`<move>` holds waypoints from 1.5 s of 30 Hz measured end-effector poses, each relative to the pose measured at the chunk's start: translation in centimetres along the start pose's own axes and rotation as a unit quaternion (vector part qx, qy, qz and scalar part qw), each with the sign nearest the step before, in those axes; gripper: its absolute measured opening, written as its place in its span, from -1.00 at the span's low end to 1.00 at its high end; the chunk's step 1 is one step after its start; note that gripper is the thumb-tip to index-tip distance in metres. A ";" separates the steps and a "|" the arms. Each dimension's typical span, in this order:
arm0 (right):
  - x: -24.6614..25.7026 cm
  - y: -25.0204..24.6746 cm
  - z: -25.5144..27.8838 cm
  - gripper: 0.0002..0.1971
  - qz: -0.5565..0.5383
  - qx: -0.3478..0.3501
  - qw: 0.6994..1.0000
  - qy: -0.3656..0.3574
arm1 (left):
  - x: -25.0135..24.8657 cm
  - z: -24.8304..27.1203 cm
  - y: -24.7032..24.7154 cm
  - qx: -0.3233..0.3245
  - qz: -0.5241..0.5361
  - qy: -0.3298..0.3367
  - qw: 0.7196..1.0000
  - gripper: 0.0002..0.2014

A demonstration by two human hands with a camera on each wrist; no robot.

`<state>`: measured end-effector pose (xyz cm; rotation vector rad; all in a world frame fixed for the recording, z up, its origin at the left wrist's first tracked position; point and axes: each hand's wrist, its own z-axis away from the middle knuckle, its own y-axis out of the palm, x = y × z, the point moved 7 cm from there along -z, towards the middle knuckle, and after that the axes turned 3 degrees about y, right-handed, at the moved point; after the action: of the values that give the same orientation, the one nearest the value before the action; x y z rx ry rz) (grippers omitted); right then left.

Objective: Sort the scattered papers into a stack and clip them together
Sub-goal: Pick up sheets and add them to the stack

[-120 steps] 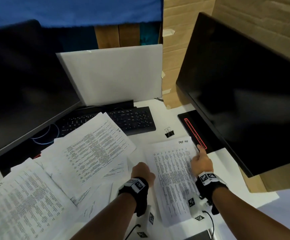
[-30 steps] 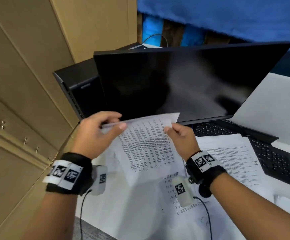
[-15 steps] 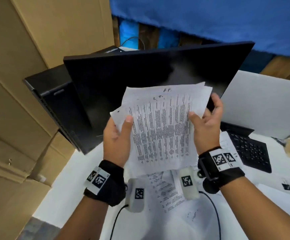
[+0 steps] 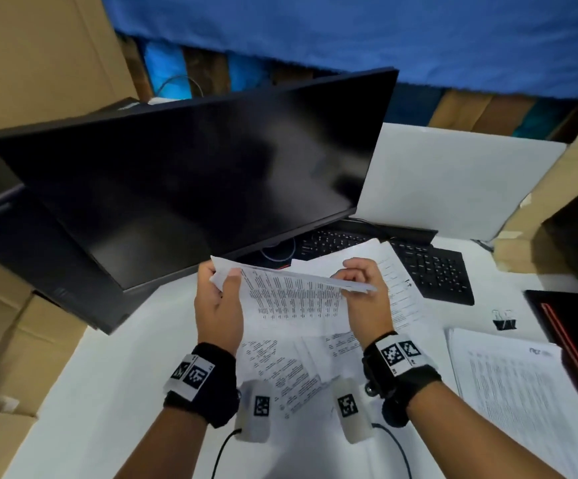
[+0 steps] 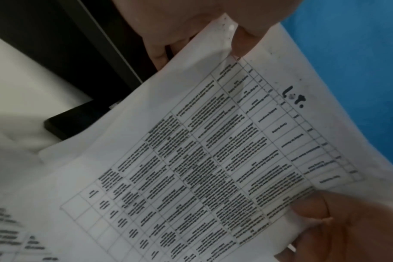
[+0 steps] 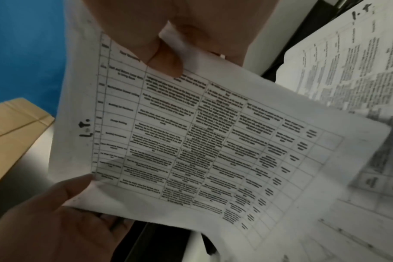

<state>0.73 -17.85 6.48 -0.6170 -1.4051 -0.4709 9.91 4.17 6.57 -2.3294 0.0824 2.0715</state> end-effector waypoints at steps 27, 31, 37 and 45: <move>-3.3 -3.9 -0.4 -0.68 -0.003 -0.018 0.998 0.065 | 2.6 2.6 5.7 0.025 -0.009 -0.052 0.998 -0.65; -3.8 -4.2 -1.7 -0.72 -0.090 0.012 0.992 0.092 | 1.4 1.0 5.5 0.034 -0.035 -0.025 0.998 -0.81; -8.8 -11.8 -6.1 -0.50 0.328 -0.115 0.928 0.132 | 0.6 -0.8 5.1 0.096 -0.063 -0.029 0.993 -0.76; -12.1 -14.3 -7.5 -0.68 0.579 -0.014 0.800 0.158 | 2.4 -0.1 5.1 0.107 -0.077 -0.068 0.989 -0.80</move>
<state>-4.16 -34.23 -4.25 -1.2168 -0.4996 0.3929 10.00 -1.01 4.30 -2.0010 0.1125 2.0281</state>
